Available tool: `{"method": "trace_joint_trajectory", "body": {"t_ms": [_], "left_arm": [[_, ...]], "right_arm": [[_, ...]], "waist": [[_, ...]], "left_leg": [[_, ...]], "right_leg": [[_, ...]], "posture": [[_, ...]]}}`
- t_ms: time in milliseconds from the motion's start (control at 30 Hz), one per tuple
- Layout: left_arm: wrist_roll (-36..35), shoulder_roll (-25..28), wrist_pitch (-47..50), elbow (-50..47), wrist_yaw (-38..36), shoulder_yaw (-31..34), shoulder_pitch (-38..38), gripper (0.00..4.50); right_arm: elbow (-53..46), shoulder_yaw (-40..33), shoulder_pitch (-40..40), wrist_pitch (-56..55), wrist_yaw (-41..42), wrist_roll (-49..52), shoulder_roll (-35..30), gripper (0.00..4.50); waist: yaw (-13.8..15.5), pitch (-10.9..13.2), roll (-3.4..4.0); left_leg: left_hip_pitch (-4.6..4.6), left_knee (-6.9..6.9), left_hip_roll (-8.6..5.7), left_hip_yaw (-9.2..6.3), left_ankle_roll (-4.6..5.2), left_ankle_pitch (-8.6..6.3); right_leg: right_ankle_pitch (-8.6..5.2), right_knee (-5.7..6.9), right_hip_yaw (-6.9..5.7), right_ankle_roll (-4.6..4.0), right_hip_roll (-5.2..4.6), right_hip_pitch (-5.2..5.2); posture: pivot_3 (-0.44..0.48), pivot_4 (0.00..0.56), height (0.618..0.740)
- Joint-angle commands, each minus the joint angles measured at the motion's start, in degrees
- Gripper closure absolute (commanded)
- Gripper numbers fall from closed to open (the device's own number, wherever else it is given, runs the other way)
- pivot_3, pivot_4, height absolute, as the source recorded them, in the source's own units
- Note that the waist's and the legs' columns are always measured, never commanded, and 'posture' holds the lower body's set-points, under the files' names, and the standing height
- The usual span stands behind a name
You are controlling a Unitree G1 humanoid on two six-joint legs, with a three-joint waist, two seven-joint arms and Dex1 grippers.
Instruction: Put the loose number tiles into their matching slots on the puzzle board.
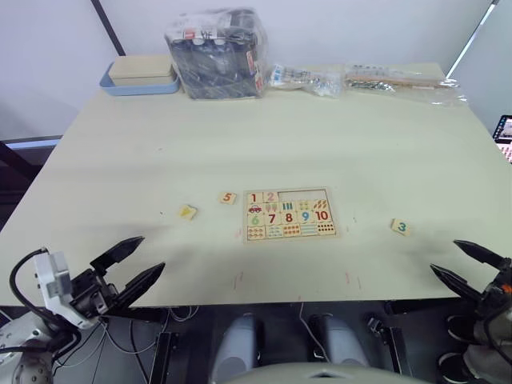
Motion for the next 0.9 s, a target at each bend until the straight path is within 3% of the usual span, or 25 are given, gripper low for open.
{"method": "trace_joint_trajectory", "body": {"t_ms": [33, 433, 633, 900], "left_arm": [[0.0, 0.3, -0.4, -0.8, -0.4, 0.4, 0.4, 0.00], [-1.1, 1.1, 0.3, -2.7, -2.2, -0.1, 0.5, 0.00], [-4.3, 2.9, 2.5, -5.8, -7.5, -0.9, 0.1, 0.00], [-4.2, 5.4, 3.3, -6.8, -11.9, -3.2, -2.3, 0.00]], "right_arm": [[-0.7, -0.8, 0.0, -0.4, 0.1, 0.8, -1.2, 0.06], [-0.2, 1.9, -3.3, 2.6, 0.3, 0.1, -5.0, 0.06], [1.5, 9.5, -10.7, 8.4, -1.1, -4.4, -11.3, 0.06], [10.2, 18.7, -24.6, 11.6, -0.2, -8.4, -13.9, 0.06]], "waist": [[0.0, 0.0, 0.00], [0.0, 0.0, -0.01], [0.0, 0.0, 0.00], [0.0, 0.0, 0.00]], "left_leg": [[0.00, 0.00, 0.00, 0.00, 0.00, 0.00], [0.02, 0.02, 0.00, 0.06, 0.00, 0.00], [0.03, 0.02, 0.00, 0.08, 0.00, 0.00], [-0.04, 0.01, -0.03, 0.10, 0.01, 0.01]], "right_leg": [[0.00, 0.00, 0.00, 0.00, 0.00, 0.00], [0.06, 0.00, 0.04, -0.08, 0.01, 0.00], [0.08, 0.01, 0.04, -0.12, 0.02, -0.01], [0.14, 0.00, 0.04, -0.24, 0.11, 0.01]], "posture": [[0.000, 0.150, 0.740], [0.000, 0.150, 0.740], [0.000, 0.150, 0.740], [0.000, 0.150, 0.740]]}}
